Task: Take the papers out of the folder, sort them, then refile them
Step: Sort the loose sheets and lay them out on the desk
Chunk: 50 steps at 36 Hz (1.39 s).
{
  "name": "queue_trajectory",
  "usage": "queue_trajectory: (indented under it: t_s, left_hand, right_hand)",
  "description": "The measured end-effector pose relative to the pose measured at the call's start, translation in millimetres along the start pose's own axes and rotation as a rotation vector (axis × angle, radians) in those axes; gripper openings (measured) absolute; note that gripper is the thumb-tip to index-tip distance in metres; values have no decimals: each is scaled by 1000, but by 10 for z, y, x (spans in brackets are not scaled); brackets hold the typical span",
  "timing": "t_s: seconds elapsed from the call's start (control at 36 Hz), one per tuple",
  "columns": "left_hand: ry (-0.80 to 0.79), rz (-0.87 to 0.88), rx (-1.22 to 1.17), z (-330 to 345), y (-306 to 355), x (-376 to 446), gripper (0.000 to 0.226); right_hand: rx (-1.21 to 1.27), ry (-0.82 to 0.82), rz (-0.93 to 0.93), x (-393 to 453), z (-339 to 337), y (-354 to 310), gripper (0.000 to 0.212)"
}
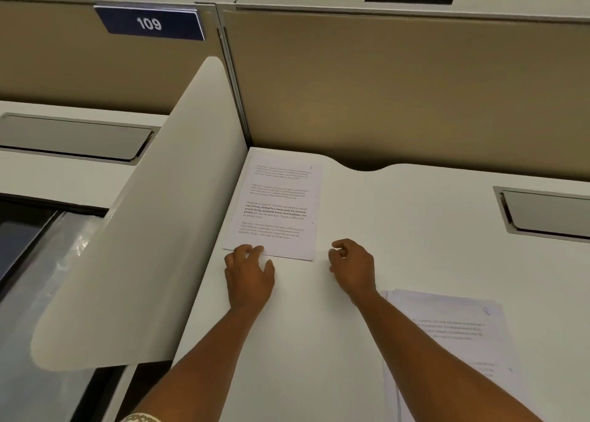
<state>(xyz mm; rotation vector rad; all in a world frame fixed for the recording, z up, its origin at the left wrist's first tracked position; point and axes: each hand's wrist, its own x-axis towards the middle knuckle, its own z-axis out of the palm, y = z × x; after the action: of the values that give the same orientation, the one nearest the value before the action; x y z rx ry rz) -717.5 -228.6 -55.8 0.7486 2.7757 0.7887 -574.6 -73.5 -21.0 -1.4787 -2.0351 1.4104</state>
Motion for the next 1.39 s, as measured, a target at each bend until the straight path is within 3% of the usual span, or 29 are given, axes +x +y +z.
queue_trajectory:
  t_s: [0.28, 0.56, 0.67, 0.78, 1.03, 1.22, 1.39]
  left_hand:
    - [20, 202, -136, 148, 253, -526, 24]
    - [-244, 397, -260, 463, 869, -1371, 20]
    - [-282, 482, -219, 603, 1042, -1641, 24]
    - [-285, 508, -179, 703, 1199, -1791, 32]
    - [-265, 526, -61, 771, 1469, -1953, 48]
    - [-263, 412, -79, 818, 1641, -1986, 41]
    - [-289, 196, -216, 882, 1694, -1980, 65]
  right_hand:
    - [-41, 300, -66, -515, -976, 599, 20]
    - [-281, 463, 70, -1078, -1825, 1543, 27]
    - [-335, 380, 244, -1194, -2069, 1876, 49]
    - [-299, 304, 267, -1258, -2169, 2007, 58]
    - [-207, 268, 177, -1336, -2307, 2061, 27]
    - [-135, 272, 178, -1342, -2421, 2113, 2]
    - [8, 172, 157, -1336, -2518, 2144, 10]
